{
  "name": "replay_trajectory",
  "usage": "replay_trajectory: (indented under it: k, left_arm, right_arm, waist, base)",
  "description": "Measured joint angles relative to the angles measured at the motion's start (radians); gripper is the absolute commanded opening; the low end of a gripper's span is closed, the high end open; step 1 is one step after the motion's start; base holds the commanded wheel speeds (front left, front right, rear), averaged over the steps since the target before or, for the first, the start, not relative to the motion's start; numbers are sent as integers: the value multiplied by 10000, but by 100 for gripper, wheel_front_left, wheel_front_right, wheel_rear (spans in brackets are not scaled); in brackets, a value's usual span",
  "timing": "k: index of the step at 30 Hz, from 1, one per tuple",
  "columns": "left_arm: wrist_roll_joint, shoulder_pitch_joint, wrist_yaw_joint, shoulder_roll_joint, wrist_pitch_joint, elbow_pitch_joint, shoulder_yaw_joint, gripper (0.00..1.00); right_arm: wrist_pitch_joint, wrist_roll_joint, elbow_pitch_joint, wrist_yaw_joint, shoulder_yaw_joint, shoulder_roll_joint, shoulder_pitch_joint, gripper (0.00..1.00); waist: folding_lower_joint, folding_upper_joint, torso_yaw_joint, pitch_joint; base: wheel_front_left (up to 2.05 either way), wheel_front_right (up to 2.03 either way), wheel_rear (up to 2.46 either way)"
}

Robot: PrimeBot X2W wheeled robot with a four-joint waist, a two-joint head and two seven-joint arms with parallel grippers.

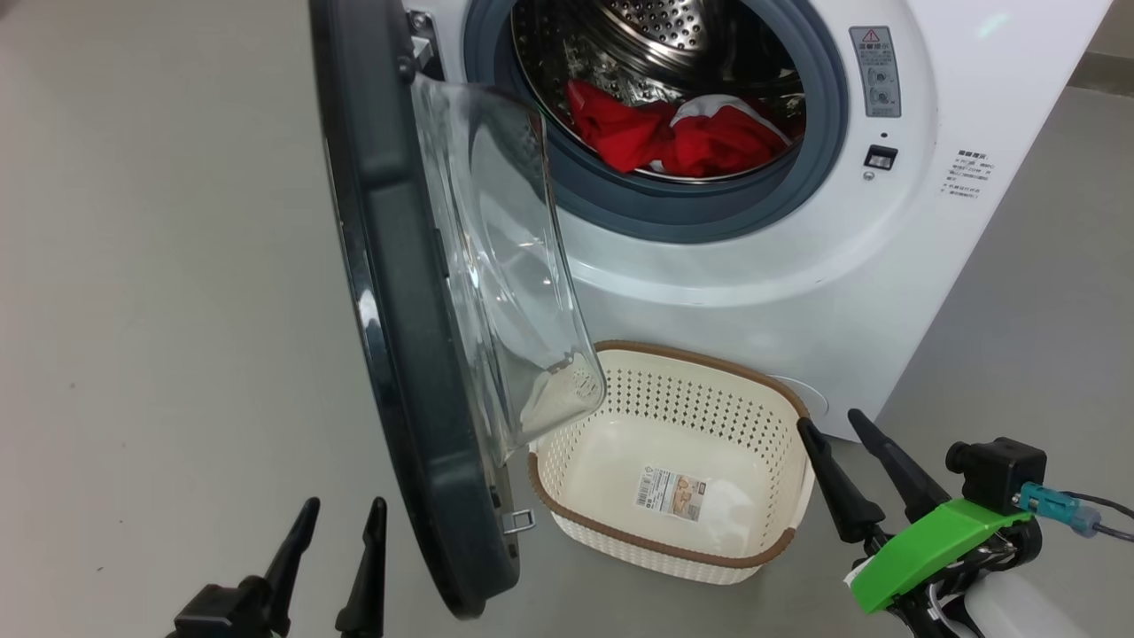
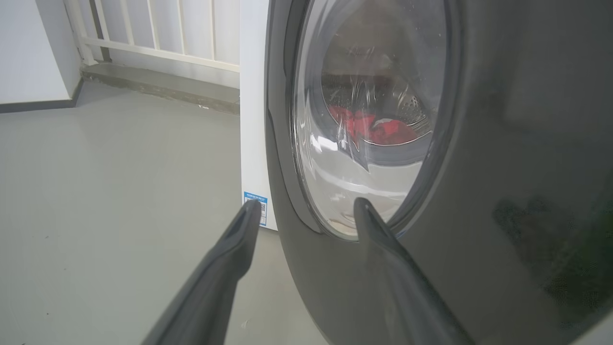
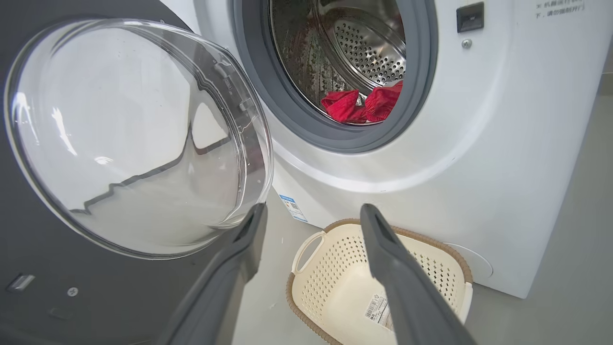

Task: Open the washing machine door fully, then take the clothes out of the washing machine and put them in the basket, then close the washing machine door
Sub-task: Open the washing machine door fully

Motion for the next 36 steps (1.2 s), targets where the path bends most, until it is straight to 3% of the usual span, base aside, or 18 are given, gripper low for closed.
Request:
replay_trajectory:
  k: [8, 36]
  left_arm:
    - [48, -1, 0, 0, 0, 2, 8, 100]
    - [35, -8, 2, -2, 0, 150, 334, 100]
  right_arm:
    - [-12, -1678, -648, 0, -928, 437, 507, 100]
    - [-12, -3181, -713, 0, -1720, 861, 1020, 100]
  waist:
    - [0, 0, 9, 46]
    - [0, 0, -32, -79]
  base:
    - [0, 0, 0]
    - [0, 0, 0]
